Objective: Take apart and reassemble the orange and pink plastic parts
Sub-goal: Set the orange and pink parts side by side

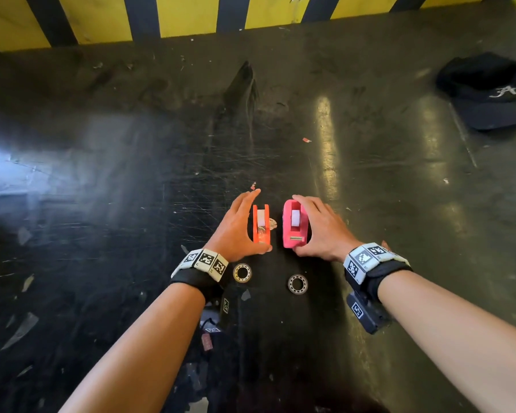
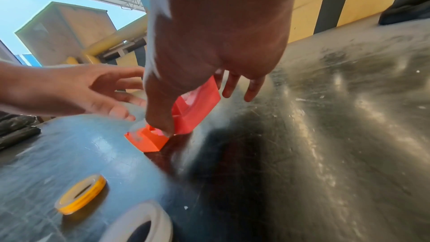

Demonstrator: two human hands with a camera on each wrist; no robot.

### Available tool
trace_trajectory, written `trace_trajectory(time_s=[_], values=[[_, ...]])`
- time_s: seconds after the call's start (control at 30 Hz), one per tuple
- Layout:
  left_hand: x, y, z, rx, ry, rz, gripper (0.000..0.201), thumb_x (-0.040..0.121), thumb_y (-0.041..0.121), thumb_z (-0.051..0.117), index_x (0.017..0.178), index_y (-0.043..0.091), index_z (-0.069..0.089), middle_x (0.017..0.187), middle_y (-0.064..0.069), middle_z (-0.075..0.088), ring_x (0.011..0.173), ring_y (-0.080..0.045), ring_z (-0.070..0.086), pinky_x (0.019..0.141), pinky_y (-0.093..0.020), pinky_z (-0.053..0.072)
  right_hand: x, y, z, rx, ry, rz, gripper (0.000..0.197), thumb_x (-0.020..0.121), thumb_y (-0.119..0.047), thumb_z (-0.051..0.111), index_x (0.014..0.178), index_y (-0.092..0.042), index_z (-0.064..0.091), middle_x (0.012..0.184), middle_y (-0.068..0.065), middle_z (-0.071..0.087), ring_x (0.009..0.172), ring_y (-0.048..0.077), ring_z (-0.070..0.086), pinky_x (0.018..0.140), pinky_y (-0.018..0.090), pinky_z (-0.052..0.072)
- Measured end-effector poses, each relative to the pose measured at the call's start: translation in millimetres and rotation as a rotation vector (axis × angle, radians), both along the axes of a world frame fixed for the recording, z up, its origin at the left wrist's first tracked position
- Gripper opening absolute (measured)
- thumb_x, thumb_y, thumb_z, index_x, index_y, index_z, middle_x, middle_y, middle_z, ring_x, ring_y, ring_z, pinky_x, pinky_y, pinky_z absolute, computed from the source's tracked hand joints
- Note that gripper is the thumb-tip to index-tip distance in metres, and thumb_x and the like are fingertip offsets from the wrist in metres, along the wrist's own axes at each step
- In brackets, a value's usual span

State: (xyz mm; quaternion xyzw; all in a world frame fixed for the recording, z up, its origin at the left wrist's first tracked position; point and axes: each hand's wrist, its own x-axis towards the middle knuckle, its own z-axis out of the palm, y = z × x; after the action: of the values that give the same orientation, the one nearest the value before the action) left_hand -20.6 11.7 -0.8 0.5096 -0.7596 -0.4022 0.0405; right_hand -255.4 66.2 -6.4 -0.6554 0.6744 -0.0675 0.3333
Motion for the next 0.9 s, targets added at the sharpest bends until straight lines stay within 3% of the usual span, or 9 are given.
trace_trajectory(time_s=[0.1,0.17,0.27,0.4,0.53,0.63,0.73,0.83,0.9], values=[[-9,-1,23,-0.139,0.040,-0.017,0.073,0.077,0.039,0.086,0.142,0.030,0.053,0.163,-0.002,0.034,0.147,-0.026,0.040,0.119,-0.049,0.039,1,4,11,-0.037,-0.057,0.010,0.123,0.061,-0.040,0.093,0.162,-0.027,0.024,0.159,0.000,0.033,0.143,0.030,0.040,0.114,0.049,0.042],[-20,1,39,-0.199,0.046,-0.044,0.054,0.081,0.037,0.083,0.130,0.029,0.064,0.160,0.000,0.038,0.144,-0.025,0.040,0.116,-0.039,0.038,4,8,19,-0.060,-0.079,0.014,0.124,0.059,-0.043,0.093,0.162,-0.027,0.025,0.160,-0.001,0.035,0.143,0.029,0.040,0.115,0.047,0.041],[-32,7,53,-0.239,0.009,-0.121,0.054,0.079,0.037,0.085,0.128,0.028,0.067,0.160,0.000,0.036,0.143,-0.025,0.037,0.113,-0.036,0.035,7,12,30,-0.097,-0.069,0.011,0.126,0.057,-0.045,0.093,0.162,-0.025,0.026,0.161,0.000,0.038,0.143,0.030,0.041,0.117,0.048,0.040],[-36,13,58,-0.293,-0.064,-0.176,0.053,0.079,0.040,0.084,0.128,0.025,0.069,0.160,-0.001,0.036,0.142,-0.027,0.037,0.114,-0.045,0.042,8,19,38,-0.125,-0.039,0.032,0.123,0.057,-0.047,0.093,0.160,-0.024,0.029,0.159,-0.001,0.041,0.139,0.029,0.045,0.113,0.049,0.043],[-37,17,62,-0.281,-0.028,-0.179,0.047,0.079,0.037,0.084,0.122,0.023,0.070,0.157,0.000,0.040,0.141,-0.025,0.039,0.115,-0.043,0.040,9,22,36,-0.114,-0.008,0.033,0.124,0.057,-0.048,0.094,0.159,-0.025,0.028,0.158,-0.003,0.041,0.137,0.027,0.045,0.113,0.049,0.043],[-36,16,64,-0.286,0.009,-0.172,0.045,0.079,0.039,0.083,0.119,0.024,0.070,0.144,0.002,0.055,0.132,-0.022,0.050,0.116,-0.046,0.040,8,21,32,-0.080,0.013,0.028,0.124,0.057,-0.049,0.094,0.159,-0.028,0.028,0.159,-0.004,0.040,0.139,0.027,0.043,0.114,0.050,0.042],[-33,12,69,-0.278,0.002,-0.154,0.043,0.081,0.038,0.079,0.120,0.024,0.068,0.122,0.005,0.070,0.114,-0.017,0.062,0.112,-0.039,0.043,5,14,23,-0.028,0.039,0.012,0.123,0.055,-0.047,0.095,0.156,-0.033,0.028,0.159,-0.006,0.040,0.138,0.028,0.044,0.112,0.051,0.044],[-24,7,68,-0.243,0.046,-0.120,0.041,0.081,0.031,0.081,0.119,0.020,0.069,0.113,0.006,0.075,0.106,-0.011,0.067,0.104,-0.030,0.048,2,2,13,0.002,0.079,-0.003,0.124,0.050,-0.049,0.093,0.155,-0.034,0.027,0.158,-0.005,0.042,0.137,0.031,0.048,0.110,0.054,0.046],[-16,3,63,-0.225,0.069,-0.084,0.042,0.079,0.029,0.084,0.117,0.021,0.070,0.111,0.007,0.075,0.106,-0.009,0.068,0.099,-0.032,0.053,1,-7,5,0.036,0.098,-0.006,0.125,0.052,-0.046,0.094,0.156,-0.032,0.027,0.159,-0.003,0.042,0.137,0.033,0.048,0.109,0.053,0.046]])
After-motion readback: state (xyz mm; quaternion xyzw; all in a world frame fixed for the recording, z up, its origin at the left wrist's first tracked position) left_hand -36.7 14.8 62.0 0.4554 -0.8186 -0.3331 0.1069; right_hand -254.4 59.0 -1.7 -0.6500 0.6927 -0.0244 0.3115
